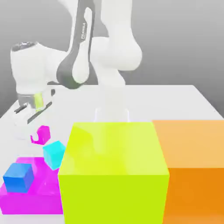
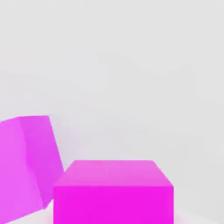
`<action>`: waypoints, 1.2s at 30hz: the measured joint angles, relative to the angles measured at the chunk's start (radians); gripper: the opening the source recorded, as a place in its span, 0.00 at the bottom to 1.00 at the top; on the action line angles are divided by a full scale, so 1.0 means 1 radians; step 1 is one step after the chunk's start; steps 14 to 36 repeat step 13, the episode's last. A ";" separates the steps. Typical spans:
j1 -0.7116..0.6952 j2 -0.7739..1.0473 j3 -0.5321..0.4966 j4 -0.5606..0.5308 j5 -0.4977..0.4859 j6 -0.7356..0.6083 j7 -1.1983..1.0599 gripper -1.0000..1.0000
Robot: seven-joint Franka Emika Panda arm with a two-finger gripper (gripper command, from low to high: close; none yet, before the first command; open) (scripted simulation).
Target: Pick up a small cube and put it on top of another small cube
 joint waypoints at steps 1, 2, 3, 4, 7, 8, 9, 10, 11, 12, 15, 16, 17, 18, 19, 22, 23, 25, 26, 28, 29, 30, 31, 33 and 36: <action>0.022 -0.026 0.013 0.017 0.007 -0.043 -0.012 0.00; 0.044 -0.053 0.026 0.034 0.014 -0.087 -0.023 0.00; 0.063 -0.079 0.042 0.050 0.023 -0.129 -0.036 0.00; 0.084 -0.101 0.053 0.066 0.029 -0.166 -0.047 0.00; 0.097 -0.046 0.069 0.060 0.029 -0.106 -0.051 0.00; 0.096 -0.015 0.072 0.053 0.026 -0.068 -0.050 0.00; 0.096 0.018 0.073 0.045 0.023 -0.027 -0.047 0.00; 0.096 0.042 0.075 0.039 0.021 0.002 -0.046 1.00; 0.096 0.042 0.075 0.039 0.021 0.002 -0.046 1.00; 0.096 0.042 0.075 0.039 0.021 0.002 -0.046 1.00; 0.096 0.042 0.075 0.039 0.021 0.002 -0.046 1.00; 0.096 0.042 0.075 0.039 0.021 0.002 -0.046 1.00; 0.096 0.042 0.075 0.039 0.021 0.002 -0.046 1.00; 0.096 0.042 0.075 0.039 0.021 0.002 -0.046 1.00; 0.096 0.042 0.075 0.039 0.021 0.002 -0.046 1.00; 0.096 0.042 0.075 0.039 0.021 0.002 -0.046 1.00; 0.096 0.042 0.075 0.039 0.021 0.002 -0.046 1.00; 0.096 0.042 0.075 0.039 0.021 0.002 -0.046 1.00; 0.096 0.042 0.075 0.039 0.021 0.002 -0.046 1.00; 0.096 0.042 0.075 0.039 0.021 0.002 -0.046 1.00; 0.096 0.042 0.075 0.039 0.021 0.002 -0.046 1.00; 0.096 0.042 0.075 0.039 0.021 0.002 -0.046 1.00; 0.096 0.042 0.075 0.039 0.021 0.002 -0.046 1.00; 0.096 0.042 0.075 0.039 0.021 0.002 -0.046 1.00; 0.096 0.042 0.075 0.039 0.021 0.002 -0.046 1.00</action>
